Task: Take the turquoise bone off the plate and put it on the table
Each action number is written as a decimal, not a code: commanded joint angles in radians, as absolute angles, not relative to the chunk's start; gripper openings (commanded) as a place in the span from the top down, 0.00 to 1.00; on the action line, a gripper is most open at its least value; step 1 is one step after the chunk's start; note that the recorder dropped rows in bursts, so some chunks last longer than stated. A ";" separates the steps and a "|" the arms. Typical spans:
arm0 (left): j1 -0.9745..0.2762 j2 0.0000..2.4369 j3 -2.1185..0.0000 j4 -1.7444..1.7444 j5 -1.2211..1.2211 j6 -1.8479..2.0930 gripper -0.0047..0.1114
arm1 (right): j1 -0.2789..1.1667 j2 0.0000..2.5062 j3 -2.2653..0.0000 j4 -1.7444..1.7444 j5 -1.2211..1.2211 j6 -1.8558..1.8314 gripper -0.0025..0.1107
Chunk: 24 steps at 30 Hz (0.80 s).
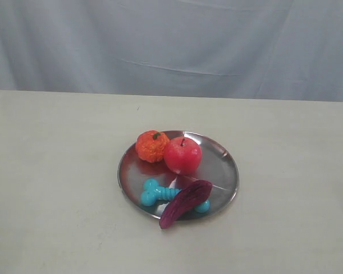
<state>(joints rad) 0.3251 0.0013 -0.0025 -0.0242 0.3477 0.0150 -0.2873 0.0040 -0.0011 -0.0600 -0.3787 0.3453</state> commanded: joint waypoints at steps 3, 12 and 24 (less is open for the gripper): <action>0.328 0.000 0.000 -0.025 0.342 0.011 0.96 | -0.286 0.000 -0.005 -0.075 -0.444 0.593 0.98; 0.328 0.000 0.000 -0.025 0.342 0.011 0.96 | -0.286 0.156 -0.306 -0.129 -0.026 0.605 0.98; 0.328 0.000 0.000 -0.025 0.342 0.011 0.96 | 0.106 0.738 -0.758 -0.149 0.264 0.370 0.98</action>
<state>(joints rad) 0.3251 0.0013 -0.0025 -0.0242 0.3477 0.0150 0.0020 0.6168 -0.6461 -0.1308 0.1525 0.4668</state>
